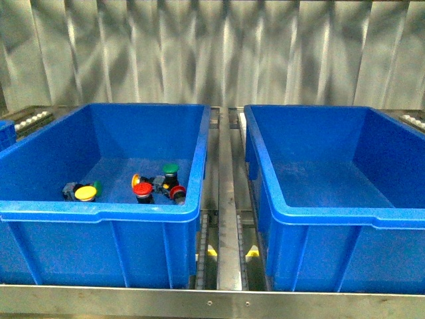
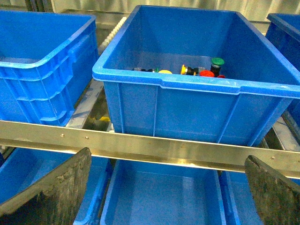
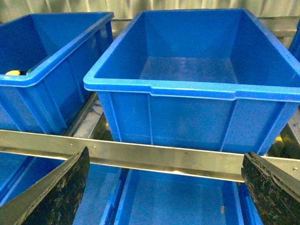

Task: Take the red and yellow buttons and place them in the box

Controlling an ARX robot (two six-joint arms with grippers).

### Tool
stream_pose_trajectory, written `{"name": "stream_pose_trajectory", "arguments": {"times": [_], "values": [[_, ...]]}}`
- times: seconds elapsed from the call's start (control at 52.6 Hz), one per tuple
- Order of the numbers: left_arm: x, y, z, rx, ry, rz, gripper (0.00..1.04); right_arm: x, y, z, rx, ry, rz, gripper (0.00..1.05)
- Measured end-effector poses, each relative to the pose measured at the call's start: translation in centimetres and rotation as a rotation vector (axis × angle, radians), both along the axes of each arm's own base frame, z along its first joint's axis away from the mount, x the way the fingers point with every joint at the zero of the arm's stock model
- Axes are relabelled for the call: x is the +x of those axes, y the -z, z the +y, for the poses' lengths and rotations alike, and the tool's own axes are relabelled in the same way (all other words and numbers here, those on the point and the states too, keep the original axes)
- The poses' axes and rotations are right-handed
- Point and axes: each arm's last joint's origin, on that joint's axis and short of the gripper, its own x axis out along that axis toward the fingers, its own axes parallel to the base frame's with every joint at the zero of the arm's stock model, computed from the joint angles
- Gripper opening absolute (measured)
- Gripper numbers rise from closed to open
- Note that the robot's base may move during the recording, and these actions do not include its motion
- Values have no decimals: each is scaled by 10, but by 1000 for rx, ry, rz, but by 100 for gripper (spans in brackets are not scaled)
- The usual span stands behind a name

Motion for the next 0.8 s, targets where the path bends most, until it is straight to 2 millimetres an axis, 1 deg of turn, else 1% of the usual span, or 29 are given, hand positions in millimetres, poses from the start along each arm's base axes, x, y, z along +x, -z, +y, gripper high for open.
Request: {"name": "stream_pose_trajectory", "arguments": {"times": [0.799], "values": [[0,0,0,0,0,0,97,0,0,0,0,0,0,98]]}}
